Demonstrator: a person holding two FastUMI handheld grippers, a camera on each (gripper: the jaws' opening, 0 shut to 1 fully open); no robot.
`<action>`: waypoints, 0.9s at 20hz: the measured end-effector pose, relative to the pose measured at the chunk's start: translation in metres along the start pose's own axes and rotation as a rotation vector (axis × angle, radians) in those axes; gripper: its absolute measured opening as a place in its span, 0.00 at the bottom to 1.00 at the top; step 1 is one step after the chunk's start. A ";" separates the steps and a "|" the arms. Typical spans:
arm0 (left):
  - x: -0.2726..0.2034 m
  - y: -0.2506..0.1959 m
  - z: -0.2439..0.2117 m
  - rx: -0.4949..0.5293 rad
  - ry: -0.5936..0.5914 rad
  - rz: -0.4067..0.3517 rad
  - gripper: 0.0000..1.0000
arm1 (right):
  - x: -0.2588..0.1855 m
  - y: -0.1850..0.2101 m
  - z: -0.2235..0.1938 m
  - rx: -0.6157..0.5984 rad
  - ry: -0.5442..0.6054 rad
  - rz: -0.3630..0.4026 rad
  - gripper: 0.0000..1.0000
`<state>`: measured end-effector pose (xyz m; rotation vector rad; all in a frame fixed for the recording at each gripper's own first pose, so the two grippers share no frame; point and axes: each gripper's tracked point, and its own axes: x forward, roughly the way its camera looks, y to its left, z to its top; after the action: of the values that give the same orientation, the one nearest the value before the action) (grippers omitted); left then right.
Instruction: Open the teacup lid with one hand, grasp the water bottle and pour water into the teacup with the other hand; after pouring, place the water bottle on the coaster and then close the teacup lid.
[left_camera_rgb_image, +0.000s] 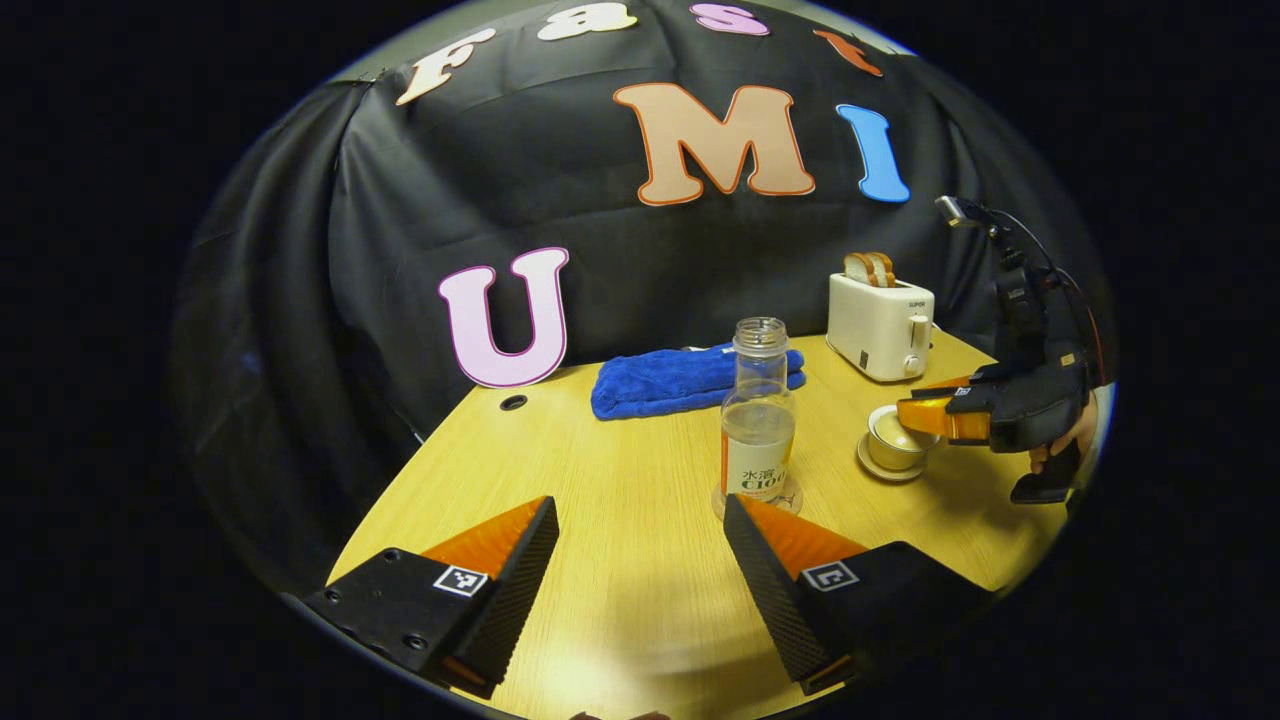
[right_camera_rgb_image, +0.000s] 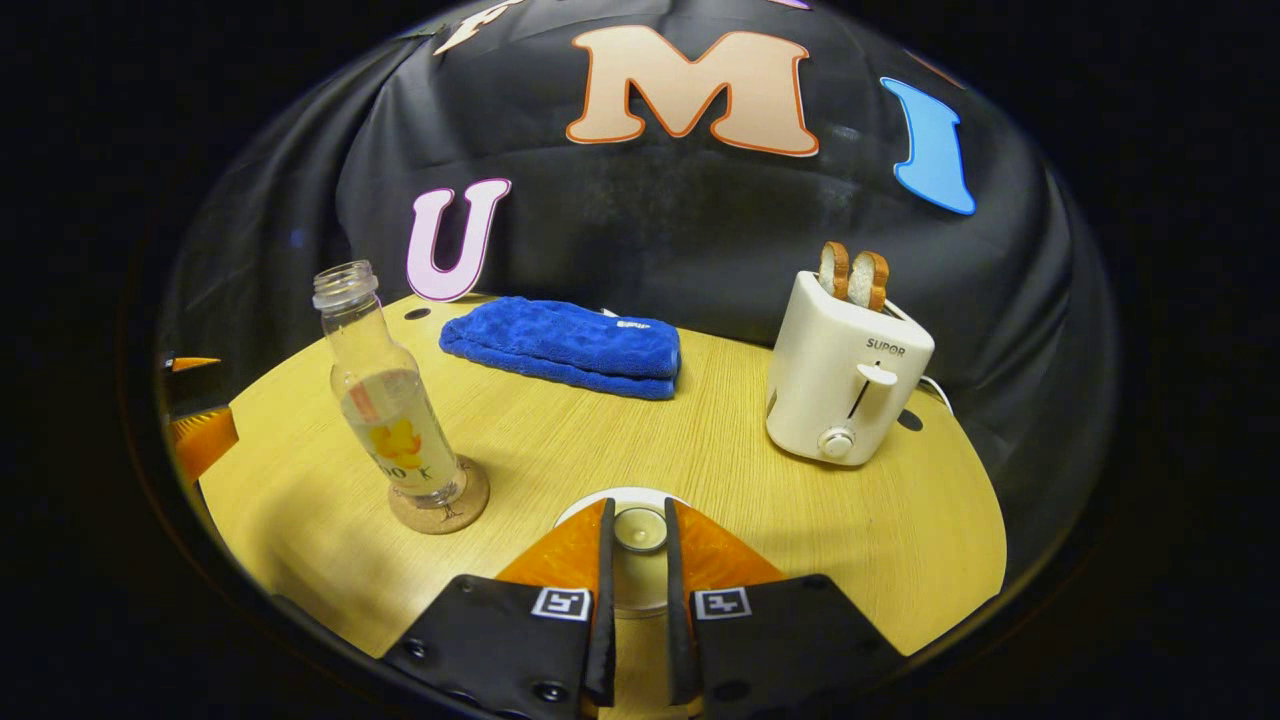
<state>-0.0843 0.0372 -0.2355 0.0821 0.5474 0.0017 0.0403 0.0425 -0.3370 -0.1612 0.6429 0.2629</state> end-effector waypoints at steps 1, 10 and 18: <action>0.000 0.000 0.001 -0.004 -0.002 0.002 0.97 | 0.001 -0.001 0.000 -0.004 -0.002 -0.003 0.23; 0.008 -0.003 0.030 -0.039 -0.062 -0.023 0.97 | -0.015 -0.003 0.023 0.034 -0.066 0.000 0.57; 0.014 -0.009 0.081 -0.071 -0.160 -0.067 0.96 | -0.067 -0.007 0.084 0.061 -0.217 -0.035 0.99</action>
<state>-0.0301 0.0225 -0.1745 -0.0054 0.3892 -0.0501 0.0392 0.0419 -0.2293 -0.0837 0.4318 0.2231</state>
